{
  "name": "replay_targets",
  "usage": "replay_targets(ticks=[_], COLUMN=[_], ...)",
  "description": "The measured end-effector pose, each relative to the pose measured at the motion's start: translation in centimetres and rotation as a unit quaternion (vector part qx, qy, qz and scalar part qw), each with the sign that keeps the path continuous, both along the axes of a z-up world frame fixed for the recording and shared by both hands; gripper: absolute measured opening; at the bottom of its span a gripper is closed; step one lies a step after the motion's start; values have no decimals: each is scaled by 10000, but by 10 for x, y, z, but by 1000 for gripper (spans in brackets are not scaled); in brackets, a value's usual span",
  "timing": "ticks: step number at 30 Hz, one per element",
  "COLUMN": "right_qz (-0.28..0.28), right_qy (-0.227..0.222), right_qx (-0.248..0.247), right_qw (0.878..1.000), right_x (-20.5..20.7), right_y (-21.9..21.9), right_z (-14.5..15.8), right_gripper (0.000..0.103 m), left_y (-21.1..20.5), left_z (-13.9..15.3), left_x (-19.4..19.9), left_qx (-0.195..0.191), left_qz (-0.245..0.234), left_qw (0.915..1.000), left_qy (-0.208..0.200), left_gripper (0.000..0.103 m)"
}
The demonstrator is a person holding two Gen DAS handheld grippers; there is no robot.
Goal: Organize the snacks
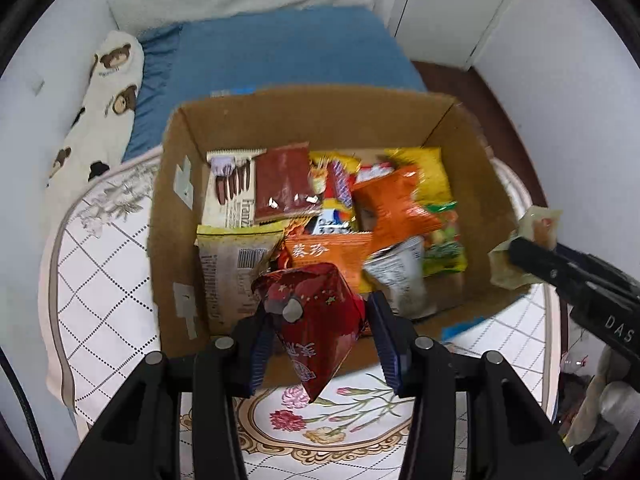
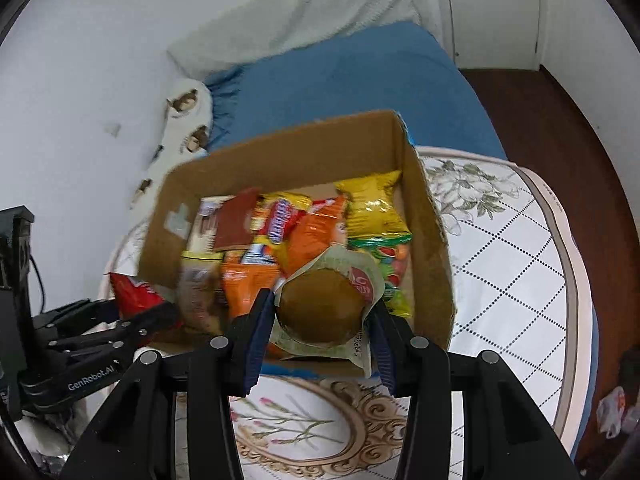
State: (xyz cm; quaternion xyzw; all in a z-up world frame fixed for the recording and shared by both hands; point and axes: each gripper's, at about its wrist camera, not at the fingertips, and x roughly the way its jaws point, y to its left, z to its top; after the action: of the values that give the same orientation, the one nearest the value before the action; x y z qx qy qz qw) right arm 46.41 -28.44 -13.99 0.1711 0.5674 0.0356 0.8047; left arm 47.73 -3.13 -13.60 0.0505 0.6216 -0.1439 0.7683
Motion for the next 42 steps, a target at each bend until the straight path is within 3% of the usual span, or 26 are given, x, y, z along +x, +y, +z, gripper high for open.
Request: replay_targets(ticks=[4, 8, 13, 15, 17, 20, 22, 25, 30, 42], right_qz=[-1, 2, -2, 9, 17, 38, 46, 55, 61, -19], right_qy=[363, 753, 1052, 1125, 1205, 1170, 1185, 1155, 1109, 771], right_qx=[-162, -185, -212, -276, -271, -328, -447, -621, -855, -1007], right_qw=[9992, 9970, 9942, 9933, 9923, 9926, 9919, 9914, 9901, 9919], right_x=[16, 22, 24, 27, 29, 30, 32, 33, 33, 13], right_y=[-1, -3, -3, -3, -3, -1, 1, 4, 6, 3], right_z=[-31, -57, -76, -78, -80, -77, -73, -70, -68, -41], right_gripper=[49, 49, 51, 56, 81, 89, 94, 94, 95, 96], left_y=[-1, 4, 8, 10, 11, 11, 11, 13, 13, 16], left_z=[-30, -58, -71, -74, -78, -76, -74, -70, -62, -21], left_x=[11, 19, 21, 22, 22, 23, 25, 26, 25, 11], left_qx=[224, 173, 140, 93, 52, 94, 118, 140, 172, 136], left_qz=[-44, 60, 142, 249, 325, 350, 393, 445, 486, 585], left_qw=[9990, 9962, 9944, 9934, 9922, 9931, 9933, 9942, 9956, 9981], left_qy=[373, 852, 1038, 1113, 1202, 1114, 1083, 966, 788, 169], left_gripper=[43, 43, 44, 44, 45, 50, 76, 91, 97, 97])
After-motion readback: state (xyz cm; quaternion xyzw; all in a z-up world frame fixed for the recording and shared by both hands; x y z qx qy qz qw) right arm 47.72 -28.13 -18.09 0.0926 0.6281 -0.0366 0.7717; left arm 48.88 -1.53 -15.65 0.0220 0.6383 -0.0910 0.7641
